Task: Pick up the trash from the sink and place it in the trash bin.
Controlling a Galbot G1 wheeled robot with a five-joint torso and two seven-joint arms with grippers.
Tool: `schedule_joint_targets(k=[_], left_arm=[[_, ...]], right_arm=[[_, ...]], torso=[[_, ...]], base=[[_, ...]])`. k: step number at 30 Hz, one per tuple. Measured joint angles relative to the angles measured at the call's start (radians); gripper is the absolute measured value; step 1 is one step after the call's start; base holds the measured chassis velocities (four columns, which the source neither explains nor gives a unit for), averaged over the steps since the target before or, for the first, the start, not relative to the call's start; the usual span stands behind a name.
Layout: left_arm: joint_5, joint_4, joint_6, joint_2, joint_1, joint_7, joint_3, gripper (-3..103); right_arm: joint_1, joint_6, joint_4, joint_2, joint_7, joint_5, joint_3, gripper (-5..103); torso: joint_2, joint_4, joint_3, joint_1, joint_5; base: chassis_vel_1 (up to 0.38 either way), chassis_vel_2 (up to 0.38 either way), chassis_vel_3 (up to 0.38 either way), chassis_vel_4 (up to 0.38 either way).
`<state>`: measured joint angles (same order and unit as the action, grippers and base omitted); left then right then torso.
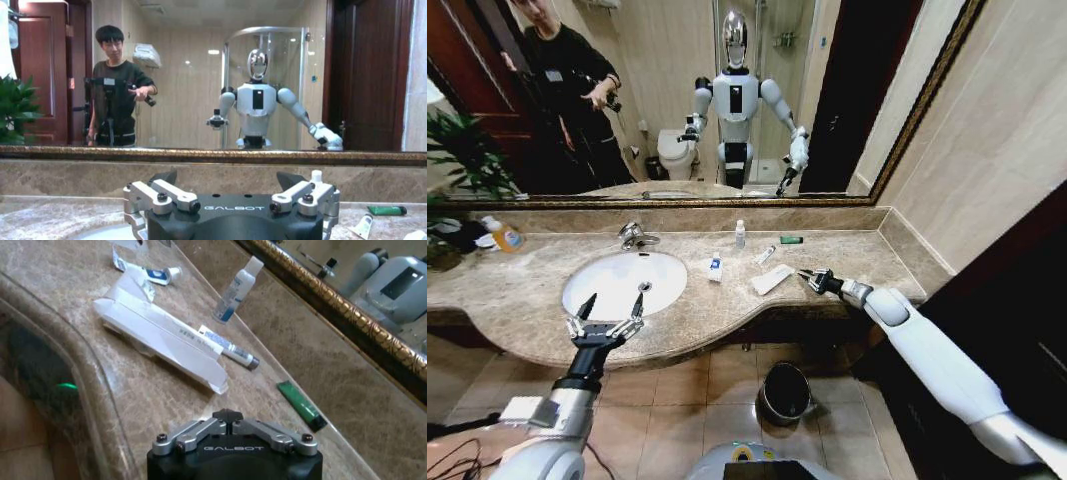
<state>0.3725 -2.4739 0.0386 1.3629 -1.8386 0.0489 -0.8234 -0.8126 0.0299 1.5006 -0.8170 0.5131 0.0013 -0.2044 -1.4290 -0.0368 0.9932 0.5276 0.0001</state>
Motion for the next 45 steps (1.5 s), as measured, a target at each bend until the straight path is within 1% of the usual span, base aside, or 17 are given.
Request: schedule_joint_targets(k=[5,8,10,11,12,13,14,15,18,20,21,23,27,33,36,38,45], left_arm=[[0.0,0.0,0.0,0.0,0.0,0.0,0.0,100],[0.0,0.0,0.0,0.0,0.0,0.0,0.0,100],[0.0,0.0,0.0,0.0,0.0,0.0,0.0,100],[0.0,0.0,0.0,0.0,0.0,0.0,0.0,100],[0.0,0.0,0.0,0.0,0.0,0.0,0.0,100],[0.0,0.0,0.0,0.0,0.0,0.0,0.0,100],[0.0,0.0,0.0,0.0,0.0,0.0,0.0,100],[0.0,0.0,0.0,0.0,0.0,0.0,0.0,100],[0.0,0.0,0.0,0.0,0.0,0.0,0.0,100],[0.0,0.0,0.0,0.0,0.0,0.0,0.0,100],[0.0,0.0,0.0,0.0,0.0,0.0,0.0,100],[0.0,0.0,0.0,0.0,0.0,0.0,0.0,100],[0.0,0.0,0.0,0.0,0.0,0.0,0.0,100],[0.0,0.0,0.0,0.0,0.0,0.0,0.0,100],[0.0,0.0,0.0,0.0,0.0,0.0,0.0,100],[0.0,0.0,0.0,0.0,0.0,0.0,0.0,100],[0.0,0.0,0.0,0.0,0.0,0.0,0.0,100]], right_arm=[[-0.03,-0.023,0.021,0.009,-0.022,0.025,-0.028,0],[-0.095,-0.095,0.095,0.028,-0.094,0.192,-0.063,0],[-0.105,-0.109,0.106,0.029,-0.111,0.218,-0.065,0],[-0.14,-0.158,0.15,0.032,-0.19,0.338,-0.068,2],[-0.14,-0.158,0.15,0.032,-0.19,0.338,-0.068,2],[-0.161,-0.189,0.179,0.033,-0.244,0.423,-0.069,2],[-0.185,-0.226,0.212,0.032,-0.299,0.522,-0.075,13],[-0.193,-0.243,0.223,0.031,-0.32,0.563,-0.079,13],[-0.197,-0.259,0.234,0.031,-0.342,0.603,-0.084,24],[-0.19,-0.263,0.228,0.029,-0.321,0.623,-0.089,34],[-0.19,-0.263,0.228,0.029,-0.321,0.623,-0.089,34],[-0.173,-0.258,0.22,0.029,-0.268,0.623,-0.08,45],[-0.139,-0.261,0.207,0.031,-0.243,0.623,-0.041,56],[0.005,-0.275,0.138,0.031,-0.129,0.63,0.074,83],[0.054,-0.289,0.12,0.023,-0.111,0.64,0.108,88],[0.093,-0.31,0.097,0.004,-0.109,0.654,0.134,97],[0.146,-0.357,0.041,-0.036,-0.09,0.675,0.176,100]], torso=[[0.0,-0.0001,0.0,0.0,-0.0001],[0.0,-0.0001,0.0,0.0,-0.0004],[0.0,0.0,0.0,0.0,-0.0006],[0.0,0.0002,0.0,0.0,0.0],[0.0,0.0002,0.0,0.0,0.0],[0.0,0.0001,0.0,0.0,0.0001],[0.0,0.0,0.0,0.0,-0.0001],[0.0,0.0001,0.0,0.0,0.0],[0.0,0.0,0.0,0.0,-0.0002],[0.0,0.0,0.0,0.0,-0.0001],[0.0,0.0,0.0,0.0,-0.0001],[0.0,0.0001,0.0,0.0,-0.0003],[0.0,0.0001,0.0,0.0,-0.0001],[0.0,-0.0001,0.0,0.0,-0.0003],[0.0,-0.0001,0.0,0.0,-0.0003],[0.0,-0.0001,0.0,0.0,-0.0003],[0.0,-0.0001,0.0,0.0,0.0]], base=[[0.0,0.0,0.0,0.0],[0.0,0.0,0.0,0.0],[0.0,0.0,0.0,0.0],[0.0,0.0,0.0,0.0],[0.0,0.0,0.0,0.0],[0.0,0.0,0.0,0.0],[0.0,0.0,0.0,0.0],[0.0,0.0,0.0,0.0],[0.0,0.0,0.0,0.0],[0.0,0.0,0.0,0.0],[0.0,0.0,0.0,0.0],[0.0,0.0,0.0,0.0],[0.0,0.0,0.0,0.0],[0.0,0.0,0.0,0.0],[0.0,0.0,0.0,0.0],[0.0,0.0,0.0,0.0],[0.0,0.0,0.0,0.0]])
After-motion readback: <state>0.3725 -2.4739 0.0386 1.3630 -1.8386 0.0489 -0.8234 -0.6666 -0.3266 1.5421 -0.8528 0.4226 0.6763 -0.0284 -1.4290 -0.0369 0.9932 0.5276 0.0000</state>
